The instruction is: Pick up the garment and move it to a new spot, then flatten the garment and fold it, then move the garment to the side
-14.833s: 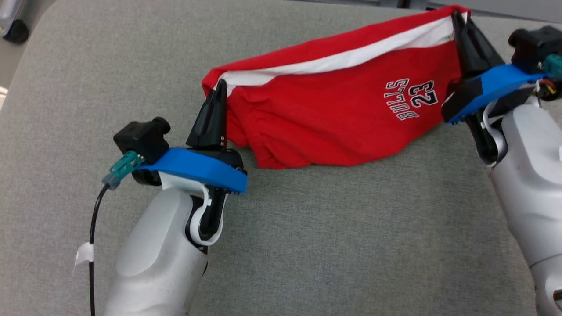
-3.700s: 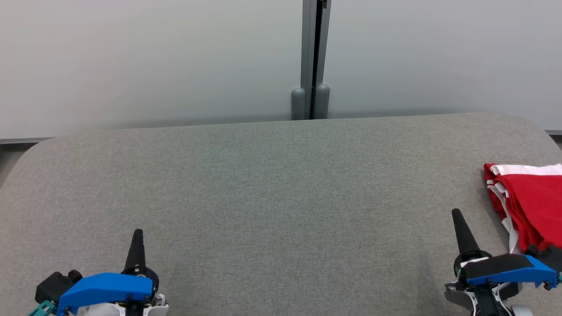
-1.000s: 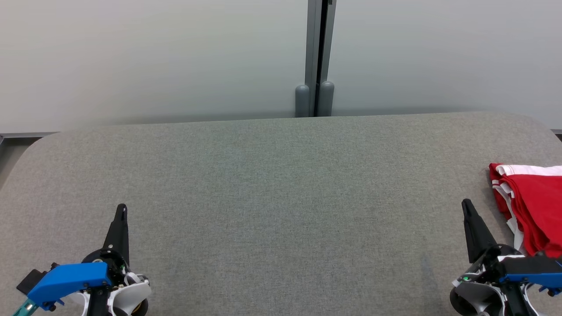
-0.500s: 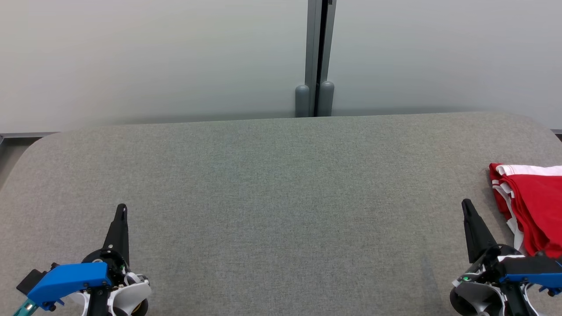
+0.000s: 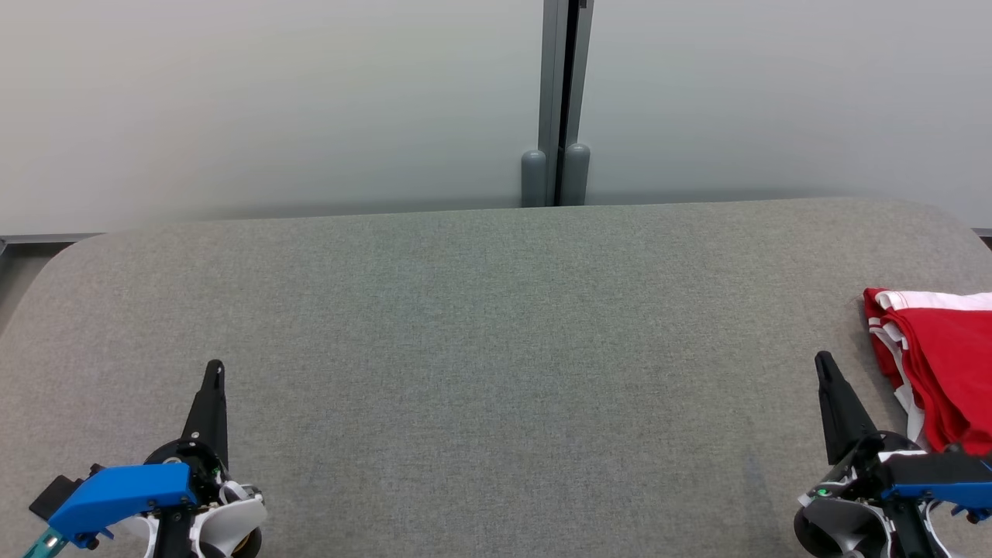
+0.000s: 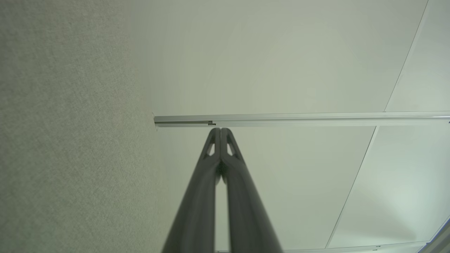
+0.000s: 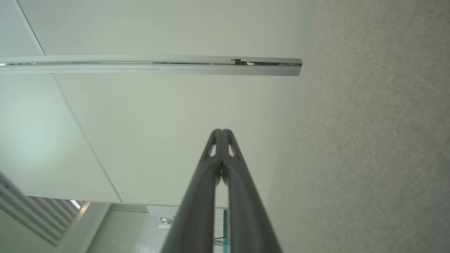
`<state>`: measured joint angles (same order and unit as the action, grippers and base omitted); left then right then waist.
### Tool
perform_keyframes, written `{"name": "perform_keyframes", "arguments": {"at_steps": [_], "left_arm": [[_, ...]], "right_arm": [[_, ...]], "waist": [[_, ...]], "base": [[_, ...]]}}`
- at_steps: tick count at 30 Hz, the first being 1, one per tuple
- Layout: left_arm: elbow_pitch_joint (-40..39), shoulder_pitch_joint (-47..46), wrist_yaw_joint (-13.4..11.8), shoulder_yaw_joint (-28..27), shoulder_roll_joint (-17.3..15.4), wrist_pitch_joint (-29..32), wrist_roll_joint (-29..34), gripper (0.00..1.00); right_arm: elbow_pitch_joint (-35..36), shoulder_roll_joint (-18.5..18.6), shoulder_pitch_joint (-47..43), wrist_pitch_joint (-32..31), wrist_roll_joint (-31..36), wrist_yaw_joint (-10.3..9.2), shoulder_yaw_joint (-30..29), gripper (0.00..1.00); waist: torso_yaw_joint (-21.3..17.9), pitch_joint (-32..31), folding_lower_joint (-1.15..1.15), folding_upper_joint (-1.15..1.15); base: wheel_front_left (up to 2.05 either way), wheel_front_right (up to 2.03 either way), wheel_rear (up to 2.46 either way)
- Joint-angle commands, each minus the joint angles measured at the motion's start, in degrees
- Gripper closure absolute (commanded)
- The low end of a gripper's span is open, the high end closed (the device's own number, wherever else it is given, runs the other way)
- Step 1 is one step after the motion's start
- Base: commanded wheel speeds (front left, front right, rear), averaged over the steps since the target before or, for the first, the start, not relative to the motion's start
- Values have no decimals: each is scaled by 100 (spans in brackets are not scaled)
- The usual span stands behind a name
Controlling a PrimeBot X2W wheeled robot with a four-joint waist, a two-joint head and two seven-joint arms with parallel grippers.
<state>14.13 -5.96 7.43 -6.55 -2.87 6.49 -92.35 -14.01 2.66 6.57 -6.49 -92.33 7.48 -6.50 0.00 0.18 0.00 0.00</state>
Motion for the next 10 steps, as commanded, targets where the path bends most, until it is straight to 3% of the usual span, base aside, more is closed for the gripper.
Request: {"name": "perform_keyframes", "arguments": {"at_steps": [1, 10], "left_arm": [[-28, -52, 26, -12, -1, 26, -16, 100], [-28, -52, 26, -12, -1, 26, -16, 100]], "right_arm": [[22, 40, -75, -29, -18, 2, -14, 100], [22, 40, -75, -29, -18, 2, -14, 100]], "waist": [[0, 0, 0, 0], [0, 0, 0, 0]], "base": [[0, 0, 0], [0, 0, 0]]}}
